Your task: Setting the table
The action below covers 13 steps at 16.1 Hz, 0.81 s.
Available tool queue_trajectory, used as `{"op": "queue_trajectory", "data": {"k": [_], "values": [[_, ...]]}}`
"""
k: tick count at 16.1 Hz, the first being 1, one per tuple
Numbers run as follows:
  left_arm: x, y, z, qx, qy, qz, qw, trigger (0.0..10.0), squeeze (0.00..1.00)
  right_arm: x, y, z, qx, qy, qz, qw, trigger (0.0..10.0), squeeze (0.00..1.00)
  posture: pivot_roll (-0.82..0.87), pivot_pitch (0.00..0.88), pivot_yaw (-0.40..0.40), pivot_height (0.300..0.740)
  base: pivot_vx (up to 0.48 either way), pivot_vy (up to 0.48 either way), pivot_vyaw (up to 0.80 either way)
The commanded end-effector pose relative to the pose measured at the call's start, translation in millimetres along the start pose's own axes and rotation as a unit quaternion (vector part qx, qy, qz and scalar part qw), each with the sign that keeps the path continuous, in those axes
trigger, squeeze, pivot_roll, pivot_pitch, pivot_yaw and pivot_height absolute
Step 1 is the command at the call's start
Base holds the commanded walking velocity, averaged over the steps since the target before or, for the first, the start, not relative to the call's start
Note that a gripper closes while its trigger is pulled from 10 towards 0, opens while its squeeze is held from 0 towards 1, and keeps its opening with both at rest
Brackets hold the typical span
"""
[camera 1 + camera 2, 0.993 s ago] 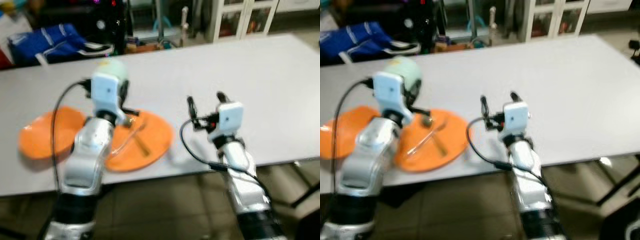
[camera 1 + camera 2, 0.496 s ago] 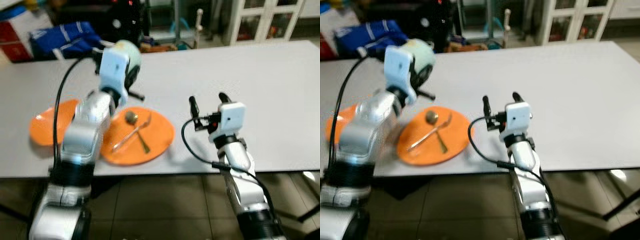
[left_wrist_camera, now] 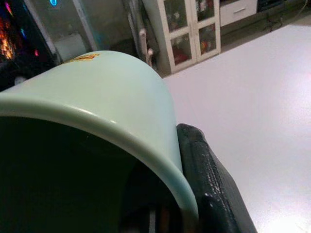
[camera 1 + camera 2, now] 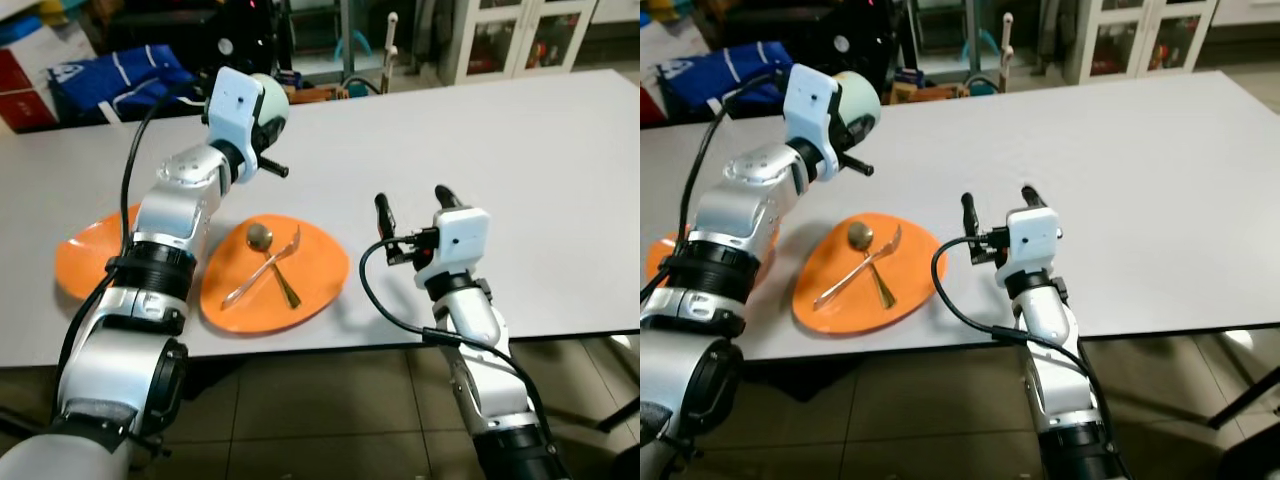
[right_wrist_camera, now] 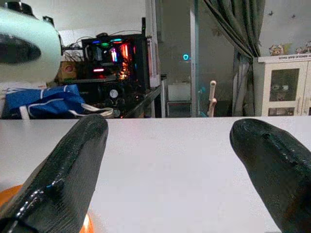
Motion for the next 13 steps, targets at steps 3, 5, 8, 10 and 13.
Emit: {"op": "queue_trajectory", "data": {"k": [3,5,8,10,13], "values": [[10.3,0,-13.0,-0.030,0.023,-0.014,0.999,0.0,0.00,-9.3,-2,0.7,-0.005,-0.001,-0.014,1.000,10.0,0.00,-0.25,0.000,0.158,0.740,0.000,0.000,0.00],[18.0,7,-9.8,-0.053,0.022,-0.017,0.998,0.0,0.00,-14.5,-2,1.5,-0.007,-0.005,-0.018,1.000,10.0,0.00,-0.27,0.004,0.163,0.740,0.000,0.000,0.00],[26.0,15,1.0,-0.070,0.009,-0.024,0.997,0.0,0.00,-23.5,-1,2.2,-0.010,-0.010,-0.022,1.000,10.0,0.00,-0.31,0.027,0.174,0.740,0.000,0.000,0.00],[30.3,21,3.9,-0.087,0.019,-0.030,0.996,0.0,0.00,-29.7,0,4.1,-0.013,-0.017,-0.026,0.999,10.0,0.00,-0.34,0.049,0.179,0.740,0.000,0.000,0.00],[32.8,17,3.1,-0.118,0.062,-0.053,0.990,0.0,0.00,-40.1,2,5.2,-0.017,-0.022,-0.036,0.999,10.0,0.00,-0.37,0.076,0.179,0.740,0.000,0.000,0.00]]}}
Point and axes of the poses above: a point about 5 cm out from each wrist's last joint towards the gripper, its own x axis pointing out of the wrist towards the gripper, its own y axis along the axis of the wrist's last joint, z = x × y, the point moved 4 cm from there along x, pointing out of the wrist towards the gripper, and after that the axes turned 13 degrees about x, right-handed, at the moved point
